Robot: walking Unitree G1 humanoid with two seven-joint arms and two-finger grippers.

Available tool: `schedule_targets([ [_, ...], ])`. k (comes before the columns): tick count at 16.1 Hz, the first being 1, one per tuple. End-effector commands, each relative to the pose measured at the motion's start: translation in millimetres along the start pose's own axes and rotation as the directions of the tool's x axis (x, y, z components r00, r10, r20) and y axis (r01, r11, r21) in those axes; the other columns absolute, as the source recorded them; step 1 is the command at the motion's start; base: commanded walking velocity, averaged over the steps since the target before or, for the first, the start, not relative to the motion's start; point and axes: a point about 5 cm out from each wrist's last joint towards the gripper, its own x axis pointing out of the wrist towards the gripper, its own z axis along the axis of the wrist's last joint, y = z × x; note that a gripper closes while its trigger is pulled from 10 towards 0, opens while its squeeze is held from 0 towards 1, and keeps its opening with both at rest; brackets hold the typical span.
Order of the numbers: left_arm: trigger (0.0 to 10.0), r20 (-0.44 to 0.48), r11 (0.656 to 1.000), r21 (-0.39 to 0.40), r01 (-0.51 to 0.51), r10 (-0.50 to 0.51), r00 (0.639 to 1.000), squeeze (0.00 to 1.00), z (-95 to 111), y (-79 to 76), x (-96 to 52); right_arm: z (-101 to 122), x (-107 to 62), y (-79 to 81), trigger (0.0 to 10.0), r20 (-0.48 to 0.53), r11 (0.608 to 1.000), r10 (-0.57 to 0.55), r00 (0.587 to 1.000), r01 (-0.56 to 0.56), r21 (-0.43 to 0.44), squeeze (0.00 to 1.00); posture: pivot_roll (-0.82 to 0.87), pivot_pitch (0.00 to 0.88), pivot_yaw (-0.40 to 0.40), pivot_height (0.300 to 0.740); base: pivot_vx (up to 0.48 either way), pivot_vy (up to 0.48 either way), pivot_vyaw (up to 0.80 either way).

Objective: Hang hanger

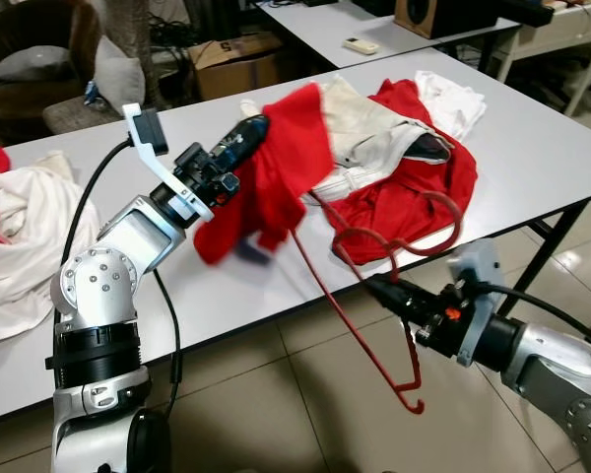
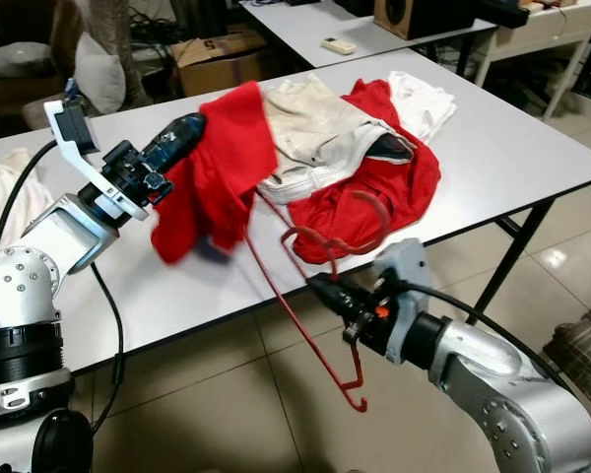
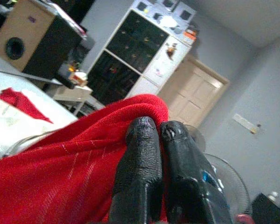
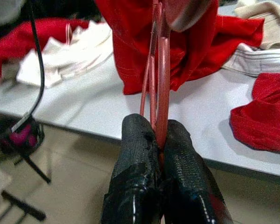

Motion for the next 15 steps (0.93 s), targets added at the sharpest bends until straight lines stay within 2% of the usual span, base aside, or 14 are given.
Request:
schedule_targets([
  [1,0.0,-0.043,0.997,0.036,0.070,-0.069,0.997,0.00,3,-10.4,0.7,5,2.4,3.8,10.0,0.002,0.998,0.039,0.999,-0.039,-0.053,0.00,-0.18,0.000,0.112,0.740,0.000,0.000,0.00],
  [3,0.0,-0.145,0.996,0.054,0.064,-0.056,0.988,0.00,-6,-6.1,-5.3,14,6.4,-0.9,10.0,0.029,0.997,0.034,0.999,-0.032,-0.075,0.00,-0.18,0.000,0.110,0.740,0.000,0.000,0.00],
  [6,0.0,-0.247,0.992,0.063,0.110,-0.091,0.965,0.00,-9,-9.6,-12.8,25,8.8,-12.3,10.0,0.068,0.996,-0.012,0.998,0.018,-0.092,0.00,-0.18,0.000,0.110,0.740,0.000,0.000,0.00],
  [7,0.0,-0.264,0.992,0.085,0.092,-0.067,0.962,0.00,-8,-6.0,-16.0,31,7.8,-14.7,10.0,0.102,0.996,-0.008,0.995,0.017,-0.086,0.00,-0.18,0.000,0.102,0.740,0.000,0.000,0.00],
  [9,0.0,-0.228,0.993,0.113,0.034,-0.007,0.974,0.00,0,3.5,-20.3,42,3.7,-16.9,10.0,0.160,0.998,0.007,0.987,0.004,-0.069,0.00,-0.18,0.000,0.101,0.740,0.000,0.000,0.00],
  [10,0.0,-0.171,0.993,0.112,0.025,-0.005,0.985,0.00,11,5.8,-25.9,51,-0.8,-24.8,10.0,0.220,0.998,-0.032,0.975,0.044,-0.052,0.00,-0.18,0.000,0.102,0.740,0.000,0.000,0.00],
  [11,0.0,-0.152,0.994,0.111,0.022,-0.005,0.988,0.00,14,6.7,-28.3,55,-2.3,-29.0,10.0,0.250,0.997,-0.060,0.966,0.072,-0.037,0.00,-0.18,0.000,0.102,0.740,0.000,0.000,0.00],
  [13,0.0,-0.113,0.994,0.112,0.016,-0.003,0.994,0.00,21,8.6,-33.9,60,-3.9,-37.2,10.0,0.291,0.993,-0.115,0.950,0.119,0.004,0.00,-0.18,0.000,0.101,0.740,0.000,0.000,0.00],
  [15,0.0,-0.062,0.993,0.111,0.038,-0.031,0.998,0.00,29,9.1,-39.9,60,-2.8,-42.8,10.0,0.292,0.987,-0.158,0.943,0.154,0.038,0.00,-0.18,0.000,0.098,0.740,0.000,0.000,0.00],
])
